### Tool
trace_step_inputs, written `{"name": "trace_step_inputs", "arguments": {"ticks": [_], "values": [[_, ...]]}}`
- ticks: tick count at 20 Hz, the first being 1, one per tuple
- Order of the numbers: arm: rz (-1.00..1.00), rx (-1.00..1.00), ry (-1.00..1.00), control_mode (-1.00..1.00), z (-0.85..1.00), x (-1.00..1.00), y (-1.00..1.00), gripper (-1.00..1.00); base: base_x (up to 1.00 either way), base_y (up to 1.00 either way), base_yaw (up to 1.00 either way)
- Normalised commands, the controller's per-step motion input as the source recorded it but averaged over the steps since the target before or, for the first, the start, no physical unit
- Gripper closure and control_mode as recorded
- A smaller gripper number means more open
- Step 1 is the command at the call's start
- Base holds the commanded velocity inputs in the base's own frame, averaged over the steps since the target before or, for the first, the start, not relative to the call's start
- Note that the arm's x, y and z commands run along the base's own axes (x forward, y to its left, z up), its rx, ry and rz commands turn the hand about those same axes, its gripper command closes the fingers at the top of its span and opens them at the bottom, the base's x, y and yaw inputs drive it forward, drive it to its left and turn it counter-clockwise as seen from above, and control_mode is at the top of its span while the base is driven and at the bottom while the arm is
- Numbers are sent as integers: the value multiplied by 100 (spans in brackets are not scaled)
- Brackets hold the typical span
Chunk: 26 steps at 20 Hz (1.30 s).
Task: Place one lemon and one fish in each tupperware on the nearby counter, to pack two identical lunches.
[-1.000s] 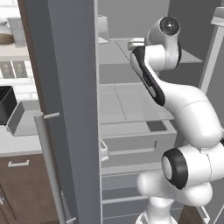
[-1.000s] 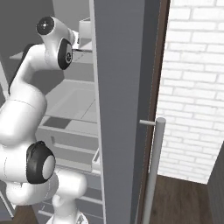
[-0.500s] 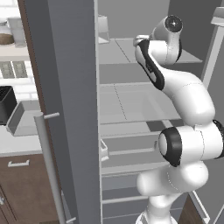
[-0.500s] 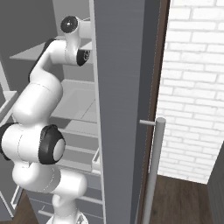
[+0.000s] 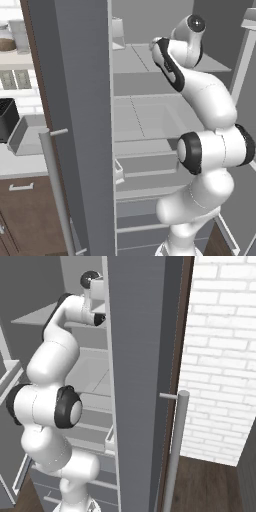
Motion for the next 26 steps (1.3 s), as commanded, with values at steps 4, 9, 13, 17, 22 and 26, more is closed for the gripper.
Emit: {"name": "trace_step_inputs", "arguments": {"ticks": [4,9,13,17,22,26], "values": [[0,0,0,-100,-5,28,0,-100,0,0,0],[0,0,0,-100,0,26,0,-100,0,0,0],[0,-1,11,-100,-4,29,0,-100,0,0,0],[0,0,13,-100,0,21,0,-100,0,0,0],[0,0,7,-100,-5,11,0,-100,0,0,0],[0,0,0,-100,-16,-1,0,-100,0,0,0]]}}
